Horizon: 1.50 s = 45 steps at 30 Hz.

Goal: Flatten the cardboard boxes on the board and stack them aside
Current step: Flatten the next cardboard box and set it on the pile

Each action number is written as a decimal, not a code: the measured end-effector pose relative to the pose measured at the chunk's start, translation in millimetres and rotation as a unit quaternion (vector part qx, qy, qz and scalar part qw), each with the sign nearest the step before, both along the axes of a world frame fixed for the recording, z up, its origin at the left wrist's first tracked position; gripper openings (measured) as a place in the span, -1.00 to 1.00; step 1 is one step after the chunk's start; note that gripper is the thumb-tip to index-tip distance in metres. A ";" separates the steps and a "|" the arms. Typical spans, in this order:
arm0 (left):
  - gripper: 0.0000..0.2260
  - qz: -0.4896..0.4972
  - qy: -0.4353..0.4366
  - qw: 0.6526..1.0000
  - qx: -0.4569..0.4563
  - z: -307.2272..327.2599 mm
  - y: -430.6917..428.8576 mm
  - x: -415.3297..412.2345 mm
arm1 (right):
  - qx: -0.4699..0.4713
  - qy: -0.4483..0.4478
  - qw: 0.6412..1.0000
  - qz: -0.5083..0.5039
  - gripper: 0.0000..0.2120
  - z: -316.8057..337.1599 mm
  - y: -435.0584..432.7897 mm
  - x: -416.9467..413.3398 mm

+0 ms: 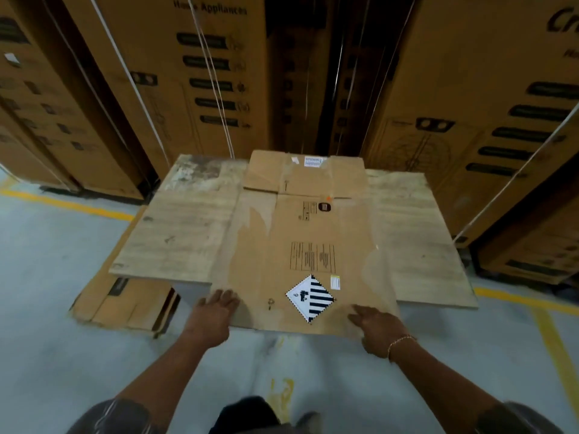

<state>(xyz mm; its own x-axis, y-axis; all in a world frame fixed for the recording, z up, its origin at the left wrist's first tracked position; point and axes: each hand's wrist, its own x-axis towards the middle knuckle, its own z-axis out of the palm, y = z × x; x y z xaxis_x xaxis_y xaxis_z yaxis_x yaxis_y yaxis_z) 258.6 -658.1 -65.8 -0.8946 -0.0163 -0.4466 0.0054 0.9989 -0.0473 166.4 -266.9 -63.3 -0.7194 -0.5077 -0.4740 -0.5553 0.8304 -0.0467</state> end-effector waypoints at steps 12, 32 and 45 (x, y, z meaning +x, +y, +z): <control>-0.36 0.519 0.007 0.780 0.350 -25.2 -22.2 -27.6 | -0.329 -0.161 0.727 -0.581 -0.50 -25.8 37.8 -40.4; -0.35 0.548 0.136 0.764 0.313 -10.2 -6.0 -68.2 | -0.260 -0.054 0.725 -0.635 -0.24 -11.4 6.7 -64.0; -0.52 0.592 0.382 0.641 0.307 54.7 -62.3 99.5 | -0.353 -0.022 0.782 -0.513 -0.11 38.9 -76.7 -7.0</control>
